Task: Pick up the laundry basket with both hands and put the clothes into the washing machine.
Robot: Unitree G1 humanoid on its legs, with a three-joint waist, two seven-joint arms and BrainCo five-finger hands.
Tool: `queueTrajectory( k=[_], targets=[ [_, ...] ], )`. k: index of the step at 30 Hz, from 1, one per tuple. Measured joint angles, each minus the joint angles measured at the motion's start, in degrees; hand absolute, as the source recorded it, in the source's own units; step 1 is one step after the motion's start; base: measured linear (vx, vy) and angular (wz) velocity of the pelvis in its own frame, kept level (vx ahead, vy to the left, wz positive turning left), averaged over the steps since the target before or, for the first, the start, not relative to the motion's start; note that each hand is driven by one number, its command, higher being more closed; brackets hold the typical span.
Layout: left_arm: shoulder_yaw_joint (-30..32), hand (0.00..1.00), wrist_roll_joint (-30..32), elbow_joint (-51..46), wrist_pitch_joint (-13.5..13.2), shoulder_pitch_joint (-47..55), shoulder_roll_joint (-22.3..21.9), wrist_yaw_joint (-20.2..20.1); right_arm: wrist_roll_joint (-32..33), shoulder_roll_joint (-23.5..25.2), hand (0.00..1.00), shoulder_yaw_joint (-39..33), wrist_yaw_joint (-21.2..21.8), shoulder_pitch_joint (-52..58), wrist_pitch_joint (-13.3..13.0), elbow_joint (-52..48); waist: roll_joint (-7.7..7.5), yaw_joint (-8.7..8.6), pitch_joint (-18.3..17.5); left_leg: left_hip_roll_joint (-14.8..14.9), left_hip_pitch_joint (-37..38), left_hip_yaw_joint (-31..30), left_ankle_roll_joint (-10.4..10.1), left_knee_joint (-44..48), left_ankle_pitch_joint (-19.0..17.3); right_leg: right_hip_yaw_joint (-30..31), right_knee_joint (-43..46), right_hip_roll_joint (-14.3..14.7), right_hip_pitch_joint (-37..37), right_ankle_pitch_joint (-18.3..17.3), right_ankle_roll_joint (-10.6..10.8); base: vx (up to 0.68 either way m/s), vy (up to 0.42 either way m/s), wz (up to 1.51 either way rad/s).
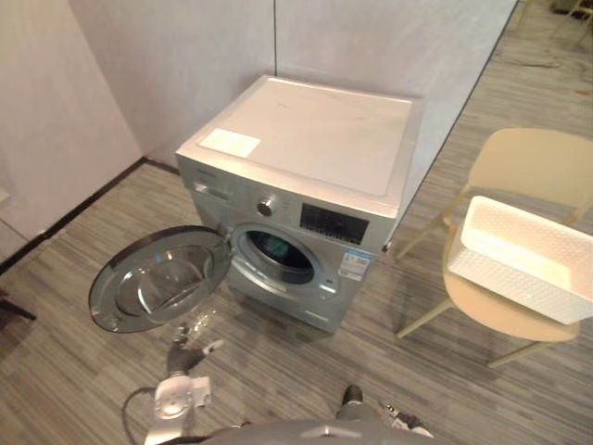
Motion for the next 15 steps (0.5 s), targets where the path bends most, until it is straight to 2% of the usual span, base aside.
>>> queueTrajectory(
  k=[1, 2, 3, 6, 8, 9, 11, 15],
  targets=[
    [0.9, 0.0, 0.0, -1.2, -0.1, 0.0, -0.3, 0.3, 0.0, 0.2, 0.0, 0.0, 0.0, 0.0, -0.1, -0.3, 0.0, -0.07, 0.4, 0.6, 0.1, -0.2, 0.1, 0.2, -0.1, 0.5, 2.8, 0.3, -0.5, -1.5, -1.2, -0.01, -0.05, 0.06],
    [2.0, 0.0, 0.0, -3.2, -0.3, 0.0, -0.7, 1.1, 0.0, 0.7, 0.0, 0.2, 0.1, 1.1, 0.0, -0.2, -0.77, -0.23, 0.3, 2.2, 0.4, -0.3, 0.1, 0.5, -0.1, 2.9, 12.0, 1.9, -1.7, -4.1, -1.7, 0.05, -0.127, 0.16],
    [2.6, 0.0, -0.4, -5.1, -0.4, -0.1, -1.1, 1.6, 0.0, 1.3, 0.0, 0.5, 0.2, 2.2, 0.1, -0.2, -1.59, 0.19, 0.1, 3.7, 0.4, -0.5, -0.8, 1.6, -0.6, 4.6, 16.0, 4.1, -1.7, -6.7, -1.3, 0.06, -0.152, 0.09],
    [3.3, 0.0, -1.2, -7.2, -0.5, -0.6, -2.1, 2.6, 0.0, 1.7, 0.0, 1.1, 0.4, 2.9, 0.0, -0.2, -2.58, 0.5, -0.3, 5.9, -0.9, -1.2, -2.1, 3.8, -1.7, 8.6, 13.6, 7.1, -0.4, -8.1, 0.0, 0.08, -0.161, 0.07],
    [3.8, 0.0, -1.8, -8.3, -0.7, -1.8, -3.7, 3.8, 0.0, 2.0, 0.0, 1.0, 0.6, 3.2, -0.1, -0.1, -3.36, 1.11, -1.4, 7.0, -3.1, -1.8, -2.9, 4.6, -1.1, 7.8, 5.2, 8.7, 2.4, -10.1, 0.5, 0.12, -0.174, 0.11],
    [3.8, 0.0, -2.2, -8.2, -0.7, -2.0, -3.7, 4.1, 0.0, 1.8, 0.0, 1.0, 0.6, 2.8, -0.1, -0.2, -3.23, 1.14, -1.5, 7.5, -3.6, -1.8, -2.9, 5.2, -0.8, 7.6, 4.7, 9.3, 2.4, -9.8, 0.1, 0.12, -0.147, -0.02],
    [4.0, 0.0, -2.6, -8.1, -0.7, -3.0, -4.0, 5.6, 0.0, 1.4, 0.0, 0.7, 0.6, 1.5, -0.3, -0.2, -2.03, 1.45, -1.3, 8.6, -4.2, -1.7, -2.9, 6.0, -0.7, 7.9, 4.4, 10.6, 2.2, -9.8, -0.2, 0.1, -0.124, -0.03],
    [3.7, 0.0, -4.5, -5.4, -0.9, -4.3, -4.1, 6.4, 0.1, 1.4, 0.0, 0.1, 0.4, 0.3, -0.3, -1.0, -0.76, 2.09, -1.7, 8.7, -4.5, -1.4, -2.7, 6.7, -0.8, 7.9, 4.6, 10.9, 2.5, -10.0, -0.5, 0.03, -0.038, 0.04]
  ],
)
